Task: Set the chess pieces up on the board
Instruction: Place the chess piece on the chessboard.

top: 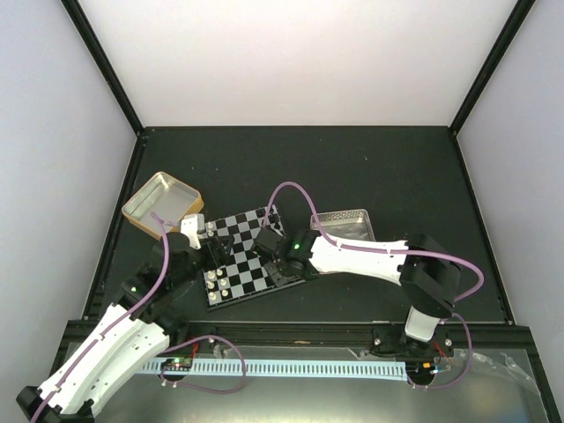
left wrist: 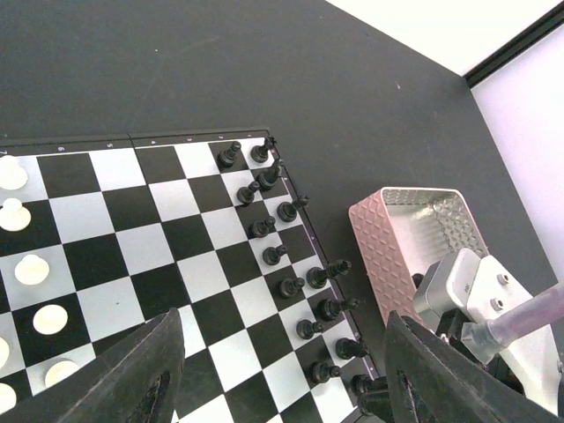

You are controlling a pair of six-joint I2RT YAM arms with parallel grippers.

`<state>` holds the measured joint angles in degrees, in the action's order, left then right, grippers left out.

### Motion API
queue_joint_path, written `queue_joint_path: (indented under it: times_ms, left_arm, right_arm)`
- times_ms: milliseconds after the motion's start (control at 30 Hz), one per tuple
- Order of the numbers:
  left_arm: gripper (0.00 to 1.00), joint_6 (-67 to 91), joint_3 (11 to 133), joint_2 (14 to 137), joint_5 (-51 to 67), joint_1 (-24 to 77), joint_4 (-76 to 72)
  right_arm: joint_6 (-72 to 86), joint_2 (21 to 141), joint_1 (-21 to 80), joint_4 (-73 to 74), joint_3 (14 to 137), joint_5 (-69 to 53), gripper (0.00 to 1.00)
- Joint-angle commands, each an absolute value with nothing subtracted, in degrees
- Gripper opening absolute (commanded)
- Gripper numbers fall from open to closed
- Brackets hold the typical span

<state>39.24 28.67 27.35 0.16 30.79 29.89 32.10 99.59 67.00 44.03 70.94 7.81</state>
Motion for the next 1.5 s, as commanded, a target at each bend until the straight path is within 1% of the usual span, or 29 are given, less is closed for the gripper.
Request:
queue_joint_path:
  times_ms: [0, 167, 400, 667, 833, 1033, 1200, 1367, 1467]
  left_arm:
    - [0.63, 39.66, 28.72, 27.16, -0.6, 30.39, 30.41]
    - [0.63, 39.81, 28.74, 27.33, -0.44, 30.36, 30.32]
    - [0.63, 40.0, 28.83, 27.51, -0.21, 30.35, 29.98]
    - [0.64, 40.07, 29.0, 27.51, -0.02, 30.4, 30.0]
    - [0.63, 40.12, 29.09, 27.42, 0.09, 30.36, 30.07]
    - [0.63, 40.18, 29.17, 27.42, 0.52, 30.4, 30.19]
    - [0.63, 40.25, 29.35, 27.17, 1.2, 30.4, 30.37]
    - [0.65, 39.71, 29.73, 27.03, 4.37, 30.37, 29.36]
    - [0.66, 38.25, 30.71, 27.58, 6.59, 30.4, 28.62]
  right_arm:
    - [32.9, 100.89, 66.93, 43.23, 70.66, 8.74, 0.05]
    - [32.66, 103.71, 66.87, 44.11, 71.43, 5.91, 0.06]
    - [33.14, 105.3, 66.86, 44.39, 72.16, 7.41, 0.09]
    - [33.59, 105.77, 66.88, 43.81, 72.51, 9.01, 0.11]
    - [33.85, 105.91, 66.88, 43.84, 72.69, 9.14, 0.17]
    - [33.96, 104.66, 66.8, 43.29, 72.49, 8.88, 0.2]
    - [34.72, 100.44, 66.6, 43.15, 72.29, 9.5, 0.23]
    - [37.17, 90.92, 64.62, 42.5, 69.41, 12.49, 0.29]
    - [39.78, 83.73, 60.34, 41.72, 65.23, 14.61, 0.37]
